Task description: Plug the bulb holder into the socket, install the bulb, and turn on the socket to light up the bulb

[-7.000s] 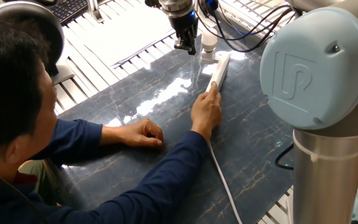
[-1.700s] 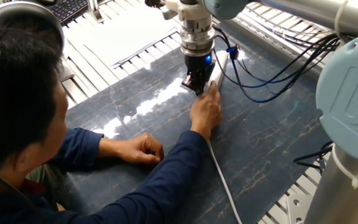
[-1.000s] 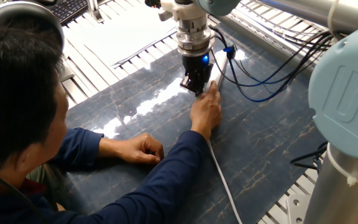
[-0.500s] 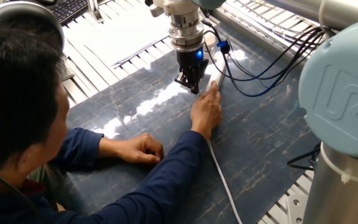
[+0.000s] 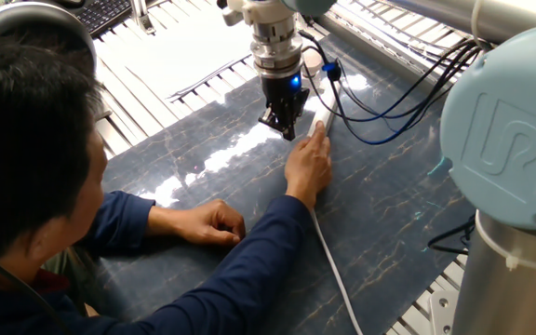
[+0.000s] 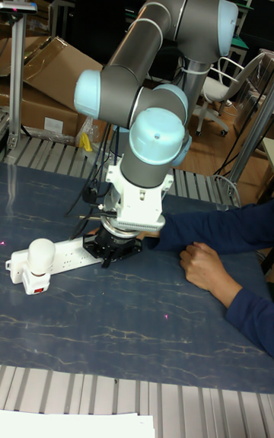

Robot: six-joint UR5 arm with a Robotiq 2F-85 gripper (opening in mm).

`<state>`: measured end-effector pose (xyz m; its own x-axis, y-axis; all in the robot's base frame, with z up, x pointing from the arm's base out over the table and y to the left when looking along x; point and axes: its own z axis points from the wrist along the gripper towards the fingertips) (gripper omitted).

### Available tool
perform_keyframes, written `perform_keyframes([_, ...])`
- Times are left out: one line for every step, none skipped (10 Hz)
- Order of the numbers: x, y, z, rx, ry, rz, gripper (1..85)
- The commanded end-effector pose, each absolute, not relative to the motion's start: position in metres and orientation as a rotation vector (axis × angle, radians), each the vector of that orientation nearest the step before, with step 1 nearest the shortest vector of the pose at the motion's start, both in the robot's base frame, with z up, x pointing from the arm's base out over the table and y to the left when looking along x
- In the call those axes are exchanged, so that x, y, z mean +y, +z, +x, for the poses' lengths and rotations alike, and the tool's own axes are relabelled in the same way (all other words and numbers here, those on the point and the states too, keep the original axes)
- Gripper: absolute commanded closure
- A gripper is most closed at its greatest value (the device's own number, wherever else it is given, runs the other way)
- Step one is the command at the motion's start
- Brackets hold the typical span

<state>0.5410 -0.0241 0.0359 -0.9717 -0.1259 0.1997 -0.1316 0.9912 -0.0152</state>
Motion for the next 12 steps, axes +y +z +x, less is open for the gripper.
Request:
perform_keyframes([-0.027,0.029,0.539,-2.951,0.026,0.192,84.7])
perform_keyframes([-0.03,0.029,0.536,-2.949,0.032,0.196,84.7])
perform_keyframes([-0.032,0.027,0.532,-2.952,0.021,0.202,84.7])
perform_keyframes([-0.035,0.025,0.529,-2.955,0.016,0.205,84.7])
perform_keyframes([-0.036,0.024,0.526,-2.955,0.016,0.205,84.7])
perform_keyframes([-0.037,0.024,0.524,-2.957,0.016,0.205,84.7])
perform_keyframes([-0.038,0.024,0.522,-2.958,0.007,0.21,84.7])
perform_keyframes([-0.037,0.024,0.519,-2.959,0.003,0.208,84.7])
perform_keyframes([-0.036,0.024,0.518,-2.959,0.008,0.203,84.7])
perform_keyframes([-0.035,0.025,0.521,-2.958,0.014,0.205,84.7])
perform_keyframes([-0.031,0.029,0.527,-2.95,0.03,0.201,84.7])
perform_keyframes([-0.026,0.032,0.53,-2.95,0.026,0.19,84.7])
